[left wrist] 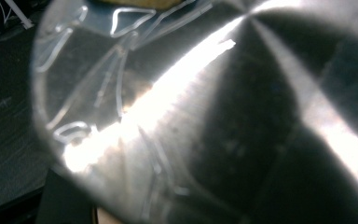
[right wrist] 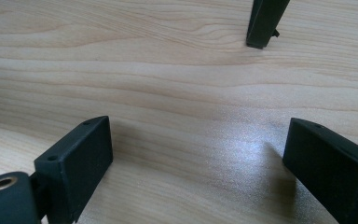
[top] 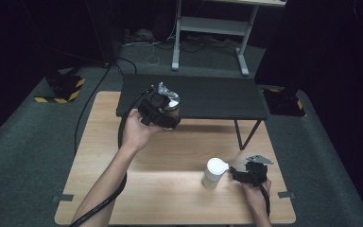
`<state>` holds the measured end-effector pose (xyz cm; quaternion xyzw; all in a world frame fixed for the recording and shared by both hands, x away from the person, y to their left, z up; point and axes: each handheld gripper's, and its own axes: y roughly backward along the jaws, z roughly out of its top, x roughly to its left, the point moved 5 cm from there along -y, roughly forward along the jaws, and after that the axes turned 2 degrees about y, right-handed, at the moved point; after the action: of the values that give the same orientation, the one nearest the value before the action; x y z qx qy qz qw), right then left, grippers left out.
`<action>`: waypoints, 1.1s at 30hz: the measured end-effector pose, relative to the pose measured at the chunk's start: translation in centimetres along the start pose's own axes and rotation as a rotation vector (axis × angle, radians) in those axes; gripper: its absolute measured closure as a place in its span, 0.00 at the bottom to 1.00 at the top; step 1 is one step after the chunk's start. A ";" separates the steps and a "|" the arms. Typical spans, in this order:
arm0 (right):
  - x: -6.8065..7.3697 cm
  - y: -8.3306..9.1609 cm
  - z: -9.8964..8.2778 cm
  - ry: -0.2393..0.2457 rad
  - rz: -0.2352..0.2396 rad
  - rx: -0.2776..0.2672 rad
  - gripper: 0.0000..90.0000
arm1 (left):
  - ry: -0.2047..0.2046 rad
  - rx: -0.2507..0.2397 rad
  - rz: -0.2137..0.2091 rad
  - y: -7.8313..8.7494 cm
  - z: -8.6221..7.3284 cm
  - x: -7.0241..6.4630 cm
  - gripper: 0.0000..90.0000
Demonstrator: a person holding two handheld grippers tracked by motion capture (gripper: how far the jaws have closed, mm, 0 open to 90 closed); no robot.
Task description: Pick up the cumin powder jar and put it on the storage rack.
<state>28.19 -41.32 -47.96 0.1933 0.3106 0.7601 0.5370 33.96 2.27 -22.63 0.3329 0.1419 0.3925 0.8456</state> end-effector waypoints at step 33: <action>0.1 0.0 0.0 -0.002 -0.003 -0.002 0.10 | 0.105 0.073 0.130 -6.5 5.3 2.2 0.35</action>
<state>28.11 -41.28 -47.96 0.1932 0.3093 0.7596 0.5386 41.78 -1.48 -23.04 0.3511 0.1785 0.4578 0.7970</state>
